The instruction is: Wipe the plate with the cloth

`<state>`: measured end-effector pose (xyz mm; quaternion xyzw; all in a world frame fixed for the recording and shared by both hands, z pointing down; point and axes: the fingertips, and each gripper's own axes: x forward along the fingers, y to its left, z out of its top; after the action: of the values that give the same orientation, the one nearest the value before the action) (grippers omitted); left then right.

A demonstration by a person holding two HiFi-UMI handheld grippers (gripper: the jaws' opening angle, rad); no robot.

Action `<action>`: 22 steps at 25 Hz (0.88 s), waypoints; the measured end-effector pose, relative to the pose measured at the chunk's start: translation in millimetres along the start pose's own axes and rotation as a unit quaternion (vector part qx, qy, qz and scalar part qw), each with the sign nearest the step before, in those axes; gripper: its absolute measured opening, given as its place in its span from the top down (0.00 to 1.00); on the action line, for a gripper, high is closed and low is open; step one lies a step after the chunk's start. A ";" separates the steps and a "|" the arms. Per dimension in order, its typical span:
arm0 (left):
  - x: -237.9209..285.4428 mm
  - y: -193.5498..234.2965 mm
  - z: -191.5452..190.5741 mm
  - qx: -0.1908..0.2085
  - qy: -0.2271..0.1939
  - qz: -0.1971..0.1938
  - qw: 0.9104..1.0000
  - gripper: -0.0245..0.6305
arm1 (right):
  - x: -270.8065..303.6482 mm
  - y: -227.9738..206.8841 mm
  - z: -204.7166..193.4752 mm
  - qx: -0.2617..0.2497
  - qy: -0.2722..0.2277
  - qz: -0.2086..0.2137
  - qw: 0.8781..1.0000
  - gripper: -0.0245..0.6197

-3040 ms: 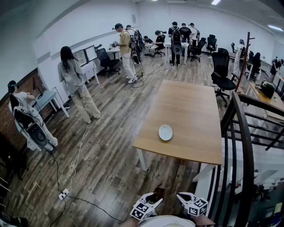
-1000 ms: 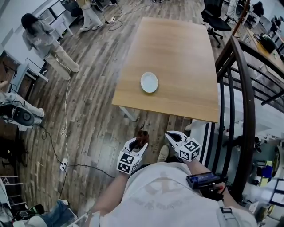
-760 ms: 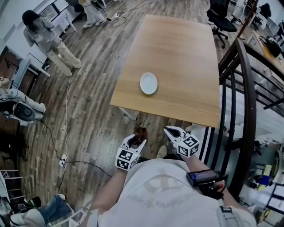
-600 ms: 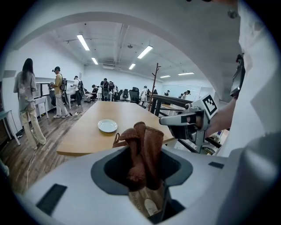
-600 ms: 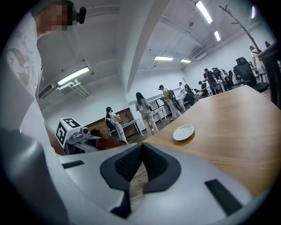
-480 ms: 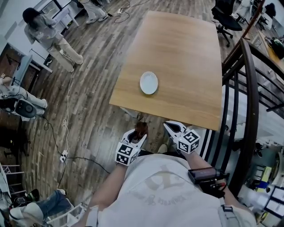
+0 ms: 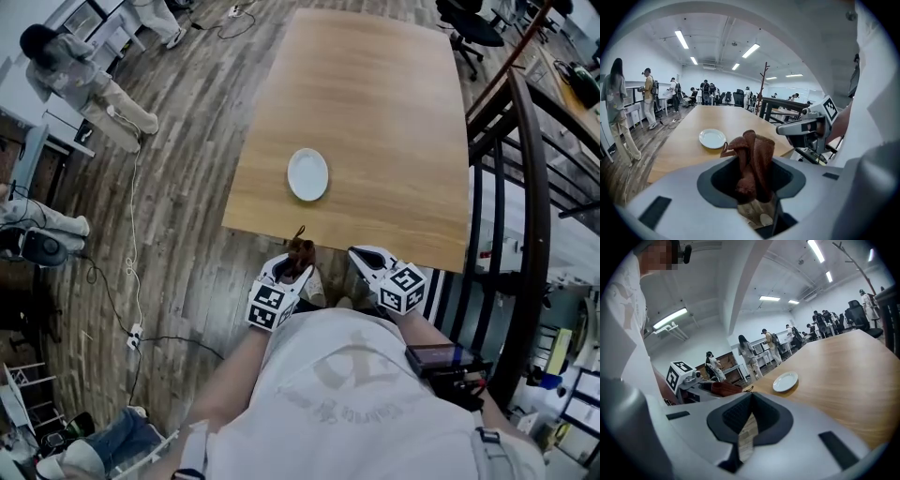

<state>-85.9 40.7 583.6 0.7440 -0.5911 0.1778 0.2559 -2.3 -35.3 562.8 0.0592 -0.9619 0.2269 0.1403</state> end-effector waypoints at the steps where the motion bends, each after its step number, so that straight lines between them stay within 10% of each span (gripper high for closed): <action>1: 5.2 4.8 0.0 0.003 0.002 -0.005 1.000 0.70 | 3.4 -2.4 0.8 -0.004 0.002 -0.002 1.000 0.94; 22: 38.9 100.0 22.7 0.067 0.017 -0.055 0.996 0.70 | 60.2 -54.2 36.5 0.022 -0.023 -0.105 0.994 0.94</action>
<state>-174.6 -20.5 604.4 0.7876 -0.5316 0.2157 0.2247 -59.0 -103.1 572.1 0.1684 -0.9480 0.2310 0.1398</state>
